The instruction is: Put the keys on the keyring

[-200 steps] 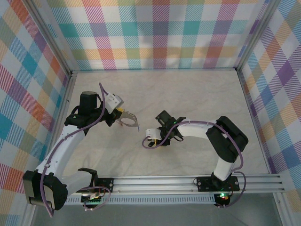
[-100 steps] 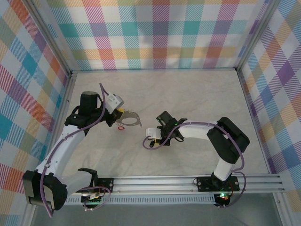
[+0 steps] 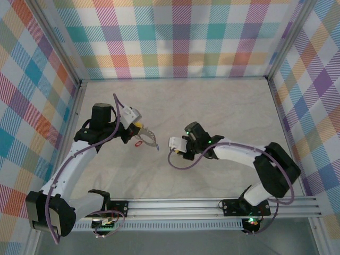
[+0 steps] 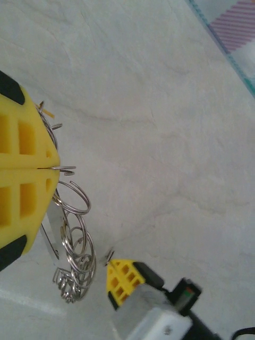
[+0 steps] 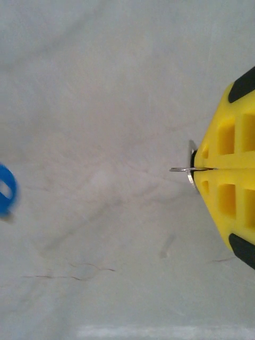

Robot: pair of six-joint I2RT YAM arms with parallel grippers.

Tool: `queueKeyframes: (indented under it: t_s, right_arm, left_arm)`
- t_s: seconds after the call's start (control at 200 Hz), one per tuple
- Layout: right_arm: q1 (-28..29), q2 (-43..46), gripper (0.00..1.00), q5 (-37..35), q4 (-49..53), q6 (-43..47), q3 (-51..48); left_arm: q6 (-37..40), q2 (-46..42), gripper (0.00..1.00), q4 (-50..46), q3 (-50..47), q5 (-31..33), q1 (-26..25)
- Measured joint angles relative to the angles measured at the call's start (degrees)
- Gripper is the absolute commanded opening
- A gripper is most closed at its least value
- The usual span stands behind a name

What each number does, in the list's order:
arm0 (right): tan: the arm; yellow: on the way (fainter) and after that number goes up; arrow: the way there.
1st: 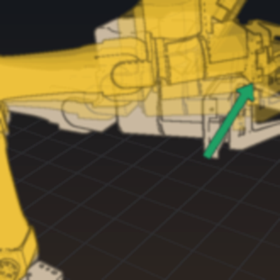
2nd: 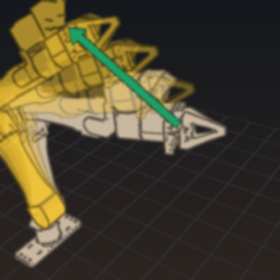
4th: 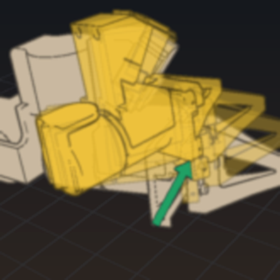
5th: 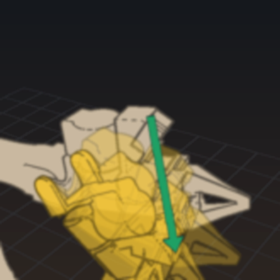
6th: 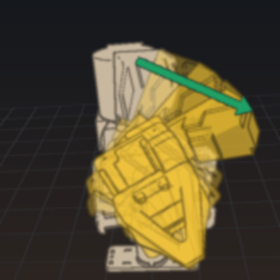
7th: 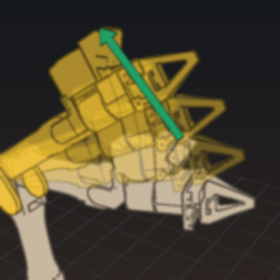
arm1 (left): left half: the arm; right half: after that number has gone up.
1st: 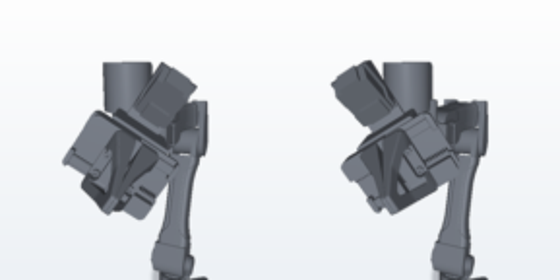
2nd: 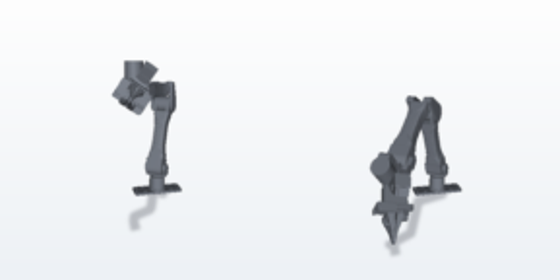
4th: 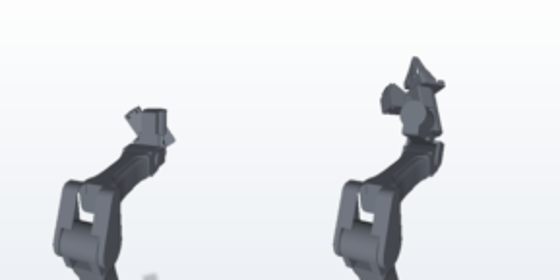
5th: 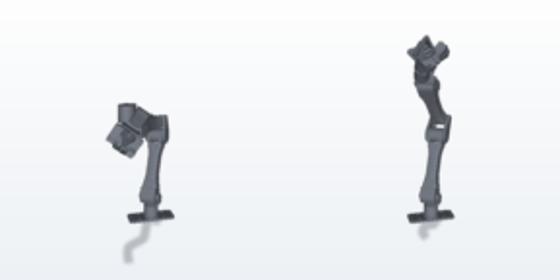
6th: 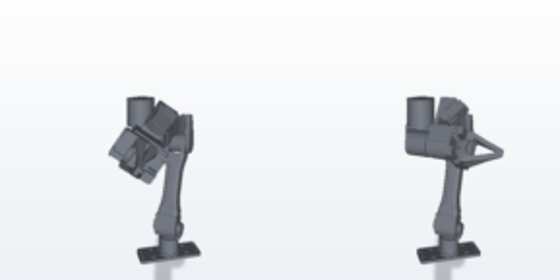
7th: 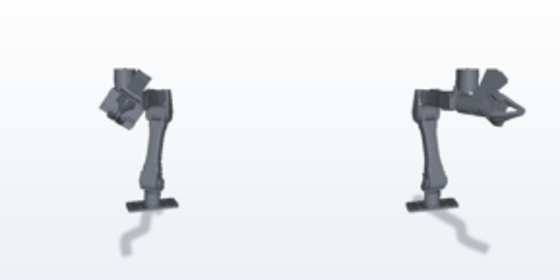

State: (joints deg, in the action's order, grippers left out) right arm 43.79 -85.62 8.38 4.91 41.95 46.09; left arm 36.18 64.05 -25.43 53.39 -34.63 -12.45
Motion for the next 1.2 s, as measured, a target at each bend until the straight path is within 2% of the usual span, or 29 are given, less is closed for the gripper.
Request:
queueKeyframes:
  t_s: [0.185, 0.335, 0.465, 0.735, 1.205]
  right_arm:
    - [-0.7, 7.8, 0.0, 0.0, 0.0, -2.4, -0.1]
    - [-1.0, 11.0, 0.0, 0.0, 1.8, -4.3, 1.0]
    - [-1.0, 11.4, 0.0, 0.8, 1.9, -8.0, 2.3]
    - [0.2, 12.7, 0.0, 1.1, -1.7, -16.3, 1.2]
    - [2.7, 13.1, 0.0, 1.7, -4.1, -20.2, 0.5]
  left_arm:
    - [2.7, 2.0, 0.0, -0.7, 0.3, -5.0, -1.3]
    - [4.3, 3.8, 0.0, -1.8, 2.1, -6.4, -4.0]
    - [3.7, 4.0, 0.0, -0.2, 2.0, -6.0, -7.0]
    - [-0.2, 3.9, 0.0, 11.2, -3.5, -3.2, -12.3]
    - [2.3, 3.9, 0.0, 16.5, -5.7, 0.2, -18.4]
